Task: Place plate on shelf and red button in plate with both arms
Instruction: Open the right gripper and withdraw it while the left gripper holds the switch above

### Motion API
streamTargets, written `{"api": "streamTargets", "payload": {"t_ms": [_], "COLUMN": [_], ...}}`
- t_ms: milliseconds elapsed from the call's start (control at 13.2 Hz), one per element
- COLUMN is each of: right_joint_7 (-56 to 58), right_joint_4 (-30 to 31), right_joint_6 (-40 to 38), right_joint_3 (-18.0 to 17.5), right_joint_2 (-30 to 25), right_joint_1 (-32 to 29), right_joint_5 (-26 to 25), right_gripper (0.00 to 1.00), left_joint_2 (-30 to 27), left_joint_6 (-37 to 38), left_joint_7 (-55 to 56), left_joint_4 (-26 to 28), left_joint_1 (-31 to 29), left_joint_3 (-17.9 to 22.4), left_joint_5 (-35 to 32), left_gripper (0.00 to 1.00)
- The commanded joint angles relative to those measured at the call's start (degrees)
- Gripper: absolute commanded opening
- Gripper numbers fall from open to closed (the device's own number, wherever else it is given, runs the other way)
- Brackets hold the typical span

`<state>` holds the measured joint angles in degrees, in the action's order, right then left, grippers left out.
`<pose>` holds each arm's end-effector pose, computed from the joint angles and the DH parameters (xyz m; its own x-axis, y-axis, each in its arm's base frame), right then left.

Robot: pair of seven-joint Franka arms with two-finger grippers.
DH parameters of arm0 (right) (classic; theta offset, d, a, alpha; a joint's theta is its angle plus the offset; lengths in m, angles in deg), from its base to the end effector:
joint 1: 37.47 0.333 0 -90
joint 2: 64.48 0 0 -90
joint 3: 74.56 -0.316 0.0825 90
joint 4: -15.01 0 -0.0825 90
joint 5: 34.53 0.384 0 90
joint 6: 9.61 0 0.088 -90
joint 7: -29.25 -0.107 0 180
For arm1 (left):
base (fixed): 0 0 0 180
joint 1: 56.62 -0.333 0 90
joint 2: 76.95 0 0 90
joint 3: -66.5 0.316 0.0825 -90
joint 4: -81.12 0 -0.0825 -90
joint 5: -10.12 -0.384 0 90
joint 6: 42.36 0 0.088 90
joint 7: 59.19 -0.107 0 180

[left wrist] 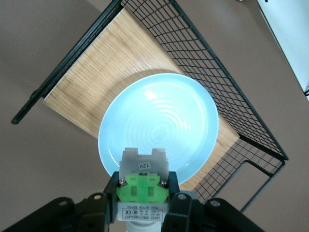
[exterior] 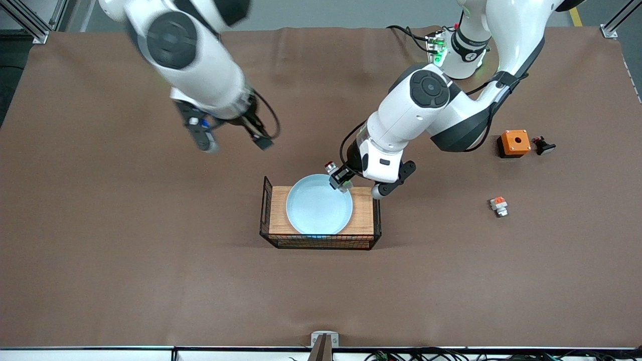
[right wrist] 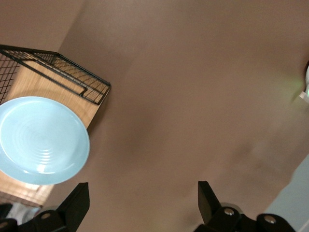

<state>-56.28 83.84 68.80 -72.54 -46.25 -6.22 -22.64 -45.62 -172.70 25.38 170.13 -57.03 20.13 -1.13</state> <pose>0.5330 0.3317 0.5928 0.5538 -0.8068 -0.2058 -0.8015 -0.5835 0.1307 0.5600 -0.4282 0.4428 0.7646 0.6219 -0.1690 0.6365 -0.6877 0.3491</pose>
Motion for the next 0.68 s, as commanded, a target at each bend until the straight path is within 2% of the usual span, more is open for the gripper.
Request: {"api": "streamTargets", "payload": {"t_ms": [0,226,377,453,604], "right_joint_7": [15.0,30.6,38.8,42.1,48.1], "right_joint_4": [5.5,12.6,16.1,17.1,19.9], "right_joint_6": [-2.7,-3.0,-2.4,-2.3,-1.8], "right_joint_3": [-0.9,-0.9,-0.9,-0.9,-0.9], "right_joint_2": [-6.7,-12.9,-15.8,-16.9,-19.1], "right_joint_1": [-7.0,-13.5,-16.0,-17.1,-20.2], "right_joint_5": [-0.3,-0.8,-4.0,-4.9,-5.0], "right_gripper": [0.99,0.99,0.99,0.99,0.99], "left_joint_2": [0.4,0.6,1.2,1.5,2.2], "left_joint_6": [-0.1,-0.2,-0.3,-0.9,-1.2], "left_joint_7": [1.4,2.0,2.0,2.0,2.1], "left_joint_4": [-1.7,-2.0,-2.0,-2.0,-2.2], "left_joint_1": [2.1,2.6,3.0,4.0,8.1], "left_joint_3": [1.7,1.8,2.1,2.9,7.6], "left_joint_5": [-0.2,-0.3,-0.4,-1.1,-1.5], "left_gripper": [0.00,0.00,0.00,0.00,0.00]}}
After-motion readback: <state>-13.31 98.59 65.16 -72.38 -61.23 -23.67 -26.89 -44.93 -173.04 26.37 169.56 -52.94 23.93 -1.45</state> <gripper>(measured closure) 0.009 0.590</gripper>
